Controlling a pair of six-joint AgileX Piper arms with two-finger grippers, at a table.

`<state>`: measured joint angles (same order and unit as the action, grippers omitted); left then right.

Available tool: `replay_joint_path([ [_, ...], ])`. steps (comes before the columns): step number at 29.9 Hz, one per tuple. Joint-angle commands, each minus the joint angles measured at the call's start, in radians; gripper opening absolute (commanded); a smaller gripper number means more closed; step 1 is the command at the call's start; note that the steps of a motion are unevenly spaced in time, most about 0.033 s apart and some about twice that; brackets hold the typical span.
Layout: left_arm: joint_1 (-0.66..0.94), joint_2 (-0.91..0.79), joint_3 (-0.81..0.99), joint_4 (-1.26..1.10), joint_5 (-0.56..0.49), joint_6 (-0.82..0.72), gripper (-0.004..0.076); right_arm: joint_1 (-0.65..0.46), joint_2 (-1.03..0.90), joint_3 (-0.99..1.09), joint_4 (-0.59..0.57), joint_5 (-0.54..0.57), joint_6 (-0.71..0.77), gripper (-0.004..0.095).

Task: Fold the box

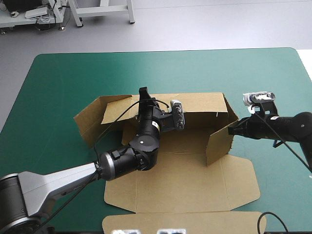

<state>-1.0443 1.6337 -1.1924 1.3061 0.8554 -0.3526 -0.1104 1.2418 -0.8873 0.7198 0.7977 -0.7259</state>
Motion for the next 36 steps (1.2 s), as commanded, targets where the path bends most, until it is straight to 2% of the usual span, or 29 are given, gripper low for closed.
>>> replay_joint_path([
  [1,-0.008,-0.033,-0.013,-0.086,-0.023,-0.022,-0.0009,-0.001,-0.051,0.08,0.175,-0.143,-0.158,-0.0013],
  [5,-0.008,-0.024,-0.013,-0.09,-0.023,-0.022,-0.0009,-0.001,-0.051,0.14,0.346,-0.134,-0.336,-0.0013],
  [9,-0.008,-0.011,-0.013,-0.088,-0.023,-0.022,-0.0009,-0.001,-0.055,0.144,0.393,-0.058,-0.456,-0.0013],
  [13,-0.008,0.001,-0.013,-0.088,-0.023,-0.02,-0.0009,-0.001,-0.067,0.144,0.355,-0.057,-0.447,0.0015],
  [18,-0.008,0.001,-0.013,-0.068,-0.021,-0.022,-0.0009,-0.001,-0.114,0.144,0.252,-0.065,-0.449,0.0258],
  [20,-0.008,0.001,-0.013,-0.067,-0.021,-0.022,-0.0009,-0.001,-0.132,0.144,0.226,-0.065,-0.452,0.0323],
  [31,-0.008,0.001,-0.013,-0.065,-0.021,-0.022,-0.0009,-0.001,-0.141,0.144,0.196,-0.04,-0.537,0.0344],
  [36,-0.008,0.001,-0.013,-0.065,-0.023,-0.022,-0.0009,-0.001,-0.117,0.144,0.213,-0.066,-0.548,0.0453],
])
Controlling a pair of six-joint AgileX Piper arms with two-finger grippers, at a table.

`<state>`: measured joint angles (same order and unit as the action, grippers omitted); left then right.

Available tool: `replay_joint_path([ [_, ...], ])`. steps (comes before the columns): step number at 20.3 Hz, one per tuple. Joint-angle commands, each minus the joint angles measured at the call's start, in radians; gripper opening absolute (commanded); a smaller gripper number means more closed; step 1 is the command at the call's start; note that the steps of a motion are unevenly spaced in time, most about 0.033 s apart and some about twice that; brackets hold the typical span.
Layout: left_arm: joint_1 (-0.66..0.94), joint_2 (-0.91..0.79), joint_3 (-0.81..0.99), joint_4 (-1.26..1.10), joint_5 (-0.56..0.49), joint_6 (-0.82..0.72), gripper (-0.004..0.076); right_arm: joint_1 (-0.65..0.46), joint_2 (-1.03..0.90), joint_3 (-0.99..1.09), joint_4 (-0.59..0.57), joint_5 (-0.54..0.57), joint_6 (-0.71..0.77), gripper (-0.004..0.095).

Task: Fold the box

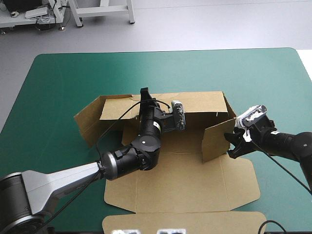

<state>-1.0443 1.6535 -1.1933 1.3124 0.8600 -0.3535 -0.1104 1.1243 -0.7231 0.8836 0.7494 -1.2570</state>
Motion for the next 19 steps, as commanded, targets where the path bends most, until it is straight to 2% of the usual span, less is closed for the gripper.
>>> replay_joint_path([
  [1,-0.008,-0.019,-0.012,-0.071,-0.027,-0.021,-0.0009,0.0,0.024,-0.018,0.072,-0.01,-0.019,0.0494],
  [4,-0.008,-0.019,-0.012,-0.071,-0.027,-0.014,-0.0009,0.0,0.056,-0.018,0.173,0.0,-0.049,0.0506],
  [6,-0.008,-0.019,-0.012,-0.071,-0.027,-0.014,-0.0009,0.0,0.064,-0.018,0.288,0.025,-0.135,0.0506],
  [8,-0.008,-0.019,-0.012,-0.071,-0.03,-0.014,-0.0009,0.0,0.069,-0.018,0.348,0.043,-0.182,0.0506],
  [11,-0.008,-0.019,-0.012,-0.071,-0.03,-0.014,-0.0009,0.0,0.104,-0.018,0.36,-0.028,-0.184,0.0506],
  [13,-0.008,-0.019,-0.012,-0.071,-0.034,-0.014,-0.0009,0.0,0.138,-0.018,0.407,-0.036,-0.184,0.0482],
  [14,-0.008,-0.019,-0.012,-0.071,-0.038,-0.014,-0.0009,0.0,0.152,-0.018,0.43,-0.036,-0.186,0.042],
  [17,-0.008,-0.019,-0.012,-0.071,-0.046,-0.014,-0.0009,0.0,0.185,-0.018,0.444,-0.016,-0.254,0.0135],
  [19,-0.008,-0.019,-0.012,-0.071,-0.053,-0.014,-0.0009,0.0,0.2,-0.018,0.444,-0.002,-0.28,-0.0006],
])
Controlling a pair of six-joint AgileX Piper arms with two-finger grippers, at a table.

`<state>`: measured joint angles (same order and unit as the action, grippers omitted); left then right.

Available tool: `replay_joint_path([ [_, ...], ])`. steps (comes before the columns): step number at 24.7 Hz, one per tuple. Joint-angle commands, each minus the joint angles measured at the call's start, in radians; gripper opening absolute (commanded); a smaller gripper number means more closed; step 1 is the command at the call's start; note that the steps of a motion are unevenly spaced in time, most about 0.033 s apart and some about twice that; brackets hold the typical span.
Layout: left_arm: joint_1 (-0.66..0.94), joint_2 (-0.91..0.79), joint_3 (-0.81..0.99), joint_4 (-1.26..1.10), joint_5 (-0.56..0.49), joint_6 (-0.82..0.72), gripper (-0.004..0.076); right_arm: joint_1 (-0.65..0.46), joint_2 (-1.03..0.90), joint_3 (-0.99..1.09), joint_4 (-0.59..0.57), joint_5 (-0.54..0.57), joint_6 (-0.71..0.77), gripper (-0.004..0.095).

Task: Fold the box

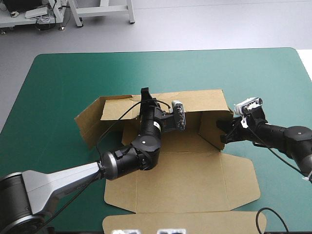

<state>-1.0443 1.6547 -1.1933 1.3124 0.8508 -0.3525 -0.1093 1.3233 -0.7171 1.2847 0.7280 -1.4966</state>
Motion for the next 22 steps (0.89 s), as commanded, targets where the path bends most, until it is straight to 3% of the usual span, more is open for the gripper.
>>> replay_joint_path([
  [1,-0.008,-0.02,-0.012,-0.071,-0.049,-0.015,-0.0009,-0.001,0.005,-0.024,0.047,0.019,-0.04,-0.0003],
  [11,-0.008,-0.02,-0.012,0.023,-0.062,-0.015,-0.0001,-0.001,0.005,-0.024,0.022,-0.001,-0.045,0.0],
  [16,-0.008,-0.02,-0.012,0.088,-0.065,-0.015,0.0137,-0.001,0.005,-0.024,-0.01,-0.001,-0.045,0.0],
  [21,-0.008,-0.02,-0.012,0.15,-0.063,-0.022,0.0391,-0.001,0.005,-0.024,-0.01,0.0,-0.045,0.0],
  [22,-0.008,-0.02,-0.012,0.16,-0.063,-0.022,0.0393,-0.001,0.005,-0.024,-0.01,0.0,-0.043,0.0],
])
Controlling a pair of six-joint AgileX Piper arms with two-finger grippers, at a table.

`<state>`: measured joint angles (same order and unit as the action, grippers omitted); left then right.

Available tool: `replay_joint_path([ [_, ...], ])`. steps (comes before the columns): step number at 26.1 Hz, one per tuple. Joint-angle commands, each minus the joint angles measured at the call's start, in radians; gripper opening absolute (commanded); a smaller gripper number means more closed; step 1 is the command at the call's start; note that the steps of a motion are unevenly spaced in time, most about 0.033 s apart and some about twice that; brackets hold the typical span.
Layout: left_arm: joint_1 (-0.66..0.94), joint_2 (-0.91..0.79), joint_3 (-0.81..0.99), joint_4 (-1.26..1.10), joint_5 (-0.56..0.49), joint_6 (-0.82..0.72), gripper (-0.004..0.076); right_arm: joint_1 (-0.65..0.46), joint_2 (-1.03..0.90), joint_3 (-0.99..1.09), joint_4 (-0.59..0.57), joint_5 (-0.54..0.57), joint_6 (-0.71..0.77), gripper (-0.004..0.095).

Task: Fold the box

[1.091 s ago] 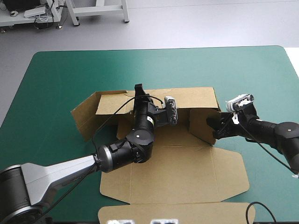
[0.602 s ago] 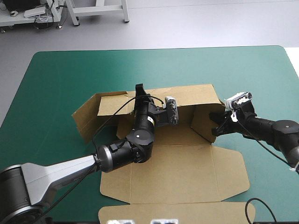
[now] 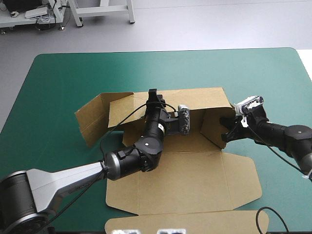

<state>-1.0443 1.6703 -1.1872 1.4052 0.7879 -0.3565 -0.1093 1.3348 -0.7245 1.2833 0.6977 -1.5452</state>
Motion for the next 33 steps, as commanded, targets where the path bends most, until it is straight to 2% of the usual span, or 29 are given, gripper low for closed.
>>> replay_joint_path([
  [1,-0.01,-0.036,-0.018,0.092,0.0,-0.018,0.0388,-0.001,-0.006,-0.017,-0.009,0.031,0.006,0.0],
  [5,-0.074,-0.037,-0.018,0.143,0.019,-0.056,0.0381,-0.001,-0.006,-0.017,-0.009,0.031,0.006,0.0],
  [18,-0.341,-0.041,-0.018,0.268,0.302,-0.211,0.0366,-0.001,-0.006,-0.017,-0.009,0.031,0.006,0.0],
  [23,-0.447,-0.052,-0.018,0.281,0.41,-0.211,0.0264,-0.001,-0.006,-0.017,-0.007,0.024,0.006,0.0],
  [25,-0.469,-0.076,-0.018,0.283,0.399,-0.223,0.0181,-0.001,-0.006,-0.017,-0.005,0.024,0.006,0.0],
  [28,-0.468,-0.125,-0.018,0.283,0.372,-0.277,0.0009,-0.001,-0.006,-0.017,-0.001,0.024,0.015,0.0],
  [33,-0.463,-0.235,-0.018,0.283,0.297,-0.293,-0.0002,-0.001,-0.006,-0.017,-0.001,0.017,0.028,0.0],
])
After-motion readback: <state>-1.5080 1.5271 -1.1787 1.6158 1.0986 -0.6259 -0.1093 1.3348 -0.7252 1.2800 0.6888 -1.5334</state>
